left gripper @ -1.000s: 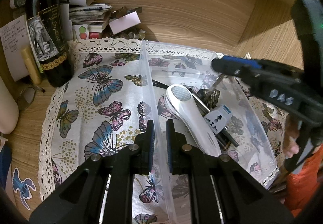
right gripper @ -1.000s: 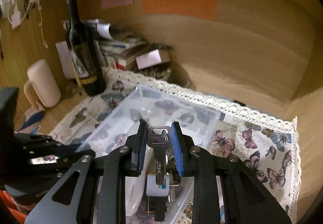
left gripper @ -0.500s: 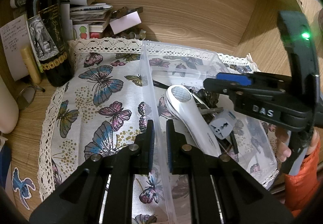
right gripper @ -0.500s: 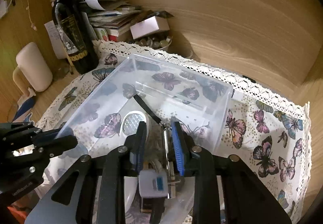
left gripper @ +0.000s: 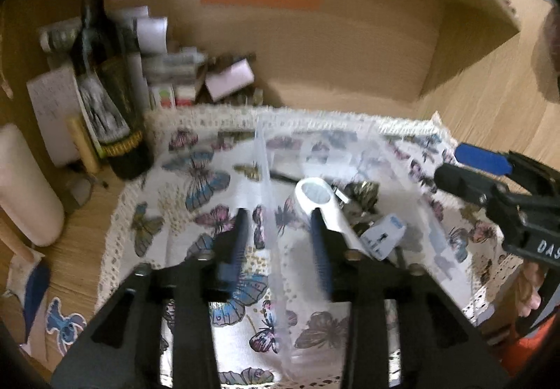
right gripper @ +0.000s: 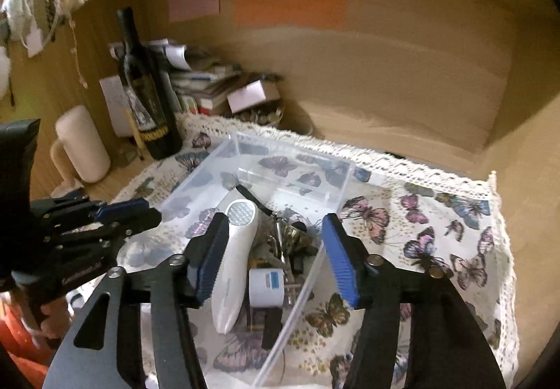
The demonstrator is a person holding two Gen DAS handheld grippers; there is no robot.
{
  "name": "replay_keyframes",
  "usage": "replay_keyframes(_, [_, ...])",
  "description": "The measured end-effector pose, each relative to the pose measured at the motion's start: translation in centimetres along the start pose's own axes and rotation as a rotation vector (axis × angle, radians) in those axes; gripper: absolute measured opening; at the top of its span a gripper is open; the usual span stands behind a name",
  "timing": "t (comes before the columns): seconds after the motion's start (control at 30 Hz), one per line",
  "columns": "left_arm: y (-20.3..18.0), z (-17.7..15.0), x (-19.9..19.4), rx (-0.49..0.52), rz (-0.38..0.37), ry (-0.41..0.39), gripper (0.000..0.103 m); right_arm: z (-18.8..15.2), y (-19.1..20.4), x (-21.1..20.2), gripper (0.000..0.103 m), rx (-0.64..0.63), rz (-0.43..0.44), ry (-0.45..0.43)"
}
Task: Organize rigid objects
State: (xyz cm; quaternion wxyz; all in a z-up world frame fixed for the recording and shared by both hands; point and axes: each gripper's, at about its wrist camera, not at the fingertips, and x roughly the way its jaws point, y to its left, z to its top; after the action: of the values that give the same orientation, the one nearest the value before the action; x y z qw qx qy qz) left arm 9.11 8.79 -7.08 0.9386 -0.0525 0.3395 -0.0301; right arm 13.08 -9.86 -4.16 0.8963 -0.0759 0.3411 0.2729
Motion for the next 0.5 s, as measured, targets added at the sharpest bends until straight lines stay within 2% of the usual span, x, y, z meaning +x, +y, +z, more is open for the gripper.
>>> replay_keyframes(0.03, [-0.4,0.1,-0.9,0.008,0.003,-0.031,0.048,-0.2,0.0,-0.8,0.06,0.002,-0.006,-0.02])
replay_keyframes(0.13, [-1.5,0.3,-3.7,0.03,0.006,-0.123,0.065,-0.7,-0.1,-3.3,0.069,0.007,-0.017,-0.084])
replay_keyframes(0.2, [-2.3,0.3,-5.6,0.042,0.01,-0.191,0.079,-1.1,-0.1,-4.6,0.08,0.014,-0.018,-0.118])
replay_keyframes(0.23, [-2.6,0.4,-6.5,0.047,0.013,-0.218,0.081,-1.3,-0.1,-5.3,0.083,0.016,-0.023,-0.137])
replay_keyframes(0.3, [-3.3,0.3,-8.0,0.053,0.018,-0.274,0.093,-1.7,0.0,-6.7,0.086,0.014,-0.038,-0.174])
replay_keyframes(0.37, [-3.7,0.2,-9.2,0.047,0.016,-0.316,0.099,-2.1,0.1,-7.8,0.09,0.018,-0.041,-0.197])
replay_keyframes(0.47, [-4.3,-0.1,-10.6,0.042,0.019,-0.36,0.1,-2.7,0.2,-9.4,0.103,0.026,-0.056,-0.244])
replay_keyframes(0.5, [-4.5,-0.2,-11.0,0.037,0.016,-0.372,0.102,-2.9,0.3,-10.0,0.103,0.025,-0.066,-0.265])
